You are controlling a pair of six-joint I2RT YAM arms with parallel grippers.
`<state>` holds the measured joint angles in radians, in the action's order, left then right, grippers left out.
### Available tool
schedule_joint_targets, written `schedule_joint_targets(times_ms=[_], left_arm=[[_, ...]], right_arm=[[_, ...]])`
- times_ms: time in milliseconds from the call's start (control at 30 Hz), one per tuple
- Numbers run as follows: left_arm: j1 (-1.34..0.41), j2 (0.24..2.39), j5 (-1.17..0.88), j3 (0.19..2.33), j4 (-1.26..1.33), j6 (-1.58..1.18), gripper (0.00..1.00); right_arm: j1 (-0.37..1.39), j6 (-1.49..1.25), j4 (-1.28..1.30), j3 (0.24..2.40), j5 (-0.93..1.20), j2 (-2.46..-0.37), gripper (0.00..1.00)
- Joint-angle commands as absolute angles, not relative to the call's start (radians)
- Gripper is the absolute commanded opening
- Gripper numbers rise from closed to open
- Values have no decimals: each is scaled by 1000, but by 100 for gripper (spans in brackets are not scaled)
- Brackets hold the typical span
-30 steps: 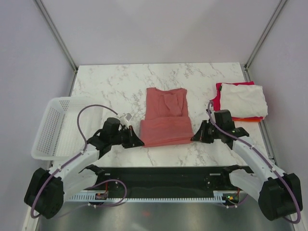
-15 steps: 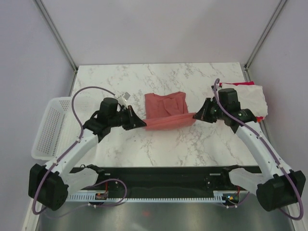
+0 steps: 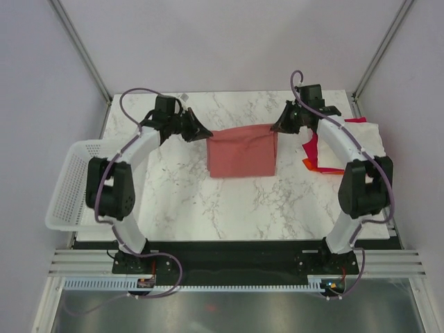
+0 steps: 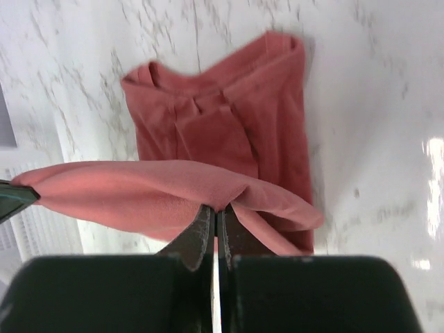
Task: Fold and stack the t-shirts
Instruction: Fold the tshirt
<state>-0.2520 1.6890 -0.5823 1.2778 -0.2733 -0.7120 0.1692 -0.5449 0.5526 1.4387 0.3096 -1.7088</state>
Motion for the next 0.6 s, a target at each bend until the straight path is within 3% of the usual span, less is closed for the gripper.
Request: schedule_joint_targets(times_ms=[0, 33, 67, 133, 167, 200, 233, 567], left_arm=[[-200, 1924, -644, 1495, -244, -748, 2], [-193, 1983, -653, 1553, -242, -755, 2], [-189, 2058, -685, 1616, -242, -758, 2], [-181, 2246, -739, 1820, -288, -764, 44], [-181, 2288, -774, 1872, -302, -764, 63], [-183, 2307, -772, 1905, -308, -755, 85], [-183, 2298, -753, 1899, -308, -744, 99], [-201, 2093, -522, 1657, -302, -594, 100]], right_arm=[[132, -549, 459, 1589, 320, -1889, 0], [126, -563, 434, 1647, 337, -1931, 1], [123, -572, 407, 1672, 350, -1971, 23], [123, -589, 376, 1754, 328, -2080, 60], [124, -588, 367, 1767, 331, -2121, 84], [124, -588, 342, 1770, 336, -2132, 87], [123, -574, 334, 1764, 334, -2132, 88], [126, -468, 262, 1554, 293, -2036, 88]])
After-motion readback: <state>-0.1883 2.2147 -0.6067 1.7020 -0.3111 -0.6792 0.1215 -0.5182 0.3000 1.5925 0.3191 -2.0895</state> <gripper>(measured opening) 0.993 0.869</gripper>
